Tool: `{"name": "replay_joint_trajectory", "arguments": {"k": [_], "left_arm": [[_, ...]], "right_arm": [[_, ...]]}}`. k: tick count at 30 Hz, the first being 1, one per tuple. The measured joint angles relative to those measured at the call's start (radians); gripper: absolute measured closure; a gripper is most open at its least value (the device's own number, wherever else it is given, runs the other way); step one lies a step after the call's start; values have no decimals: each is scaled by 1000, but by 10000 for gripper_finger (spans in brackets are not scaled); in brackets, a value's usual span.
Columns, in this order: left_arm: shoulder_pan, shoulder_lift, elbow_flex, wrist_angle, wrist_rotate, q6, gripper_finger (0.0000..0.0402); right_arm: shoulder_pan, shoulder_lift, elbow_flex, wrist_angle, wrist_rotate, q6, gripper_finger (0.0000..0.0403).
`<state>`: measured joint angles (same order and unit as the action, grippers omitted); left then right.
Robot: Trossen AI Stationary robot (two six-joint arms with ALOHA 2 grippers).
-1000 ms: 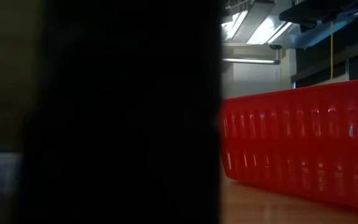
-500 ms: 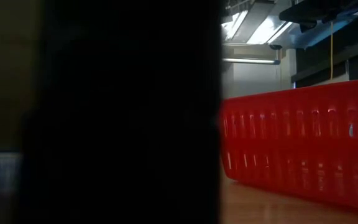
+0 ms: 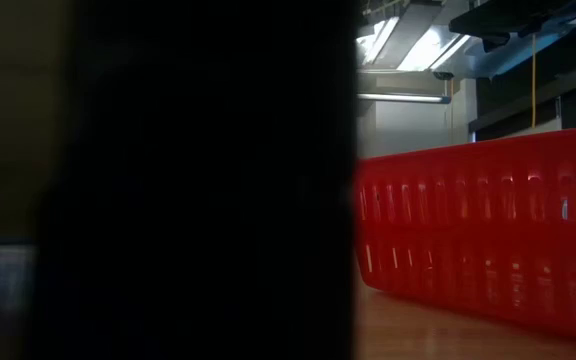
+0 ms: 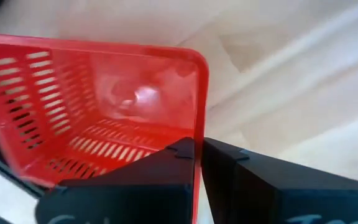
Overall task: Stack baskets on shelf by color
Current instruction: Put the top red bin on the shelf
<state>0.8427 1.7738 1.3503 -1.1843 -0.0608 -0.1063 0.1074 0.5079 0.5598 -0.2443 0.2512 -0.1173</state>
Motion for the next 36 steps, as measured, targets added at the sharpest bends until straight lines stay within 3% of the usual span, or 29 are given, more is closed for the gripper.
{"name": "replay_joint_trajectory", "arguments": {"k": [7, 13, 19, 22, 30, 36], "left_arm": [[-119, -55, 217, -210, -55, 68, 401], [-287, -91, 387, -357, -121, 56, 401], [-498, -142, 487, -386, -46, -13, 401], [-625, -164, 493, -384, -34, -101, 401], [-975, -190, 496, -387, -22, -364, 401], [-1237, -189, 496, -386, -36, -606, 401]], "right_arm": [[0, 0, 0, 0, 0, 0, 387], [0, 0, 0, 0, -13, 2, 387], [0, -1, 0, 0, -24, 6, 387], [0, -1, 0, 0, -114, 7, 387], [0, -1, 0, -1, -480, 63, 387], [0, -1, 0, -9, -575, 59, 387]]}}
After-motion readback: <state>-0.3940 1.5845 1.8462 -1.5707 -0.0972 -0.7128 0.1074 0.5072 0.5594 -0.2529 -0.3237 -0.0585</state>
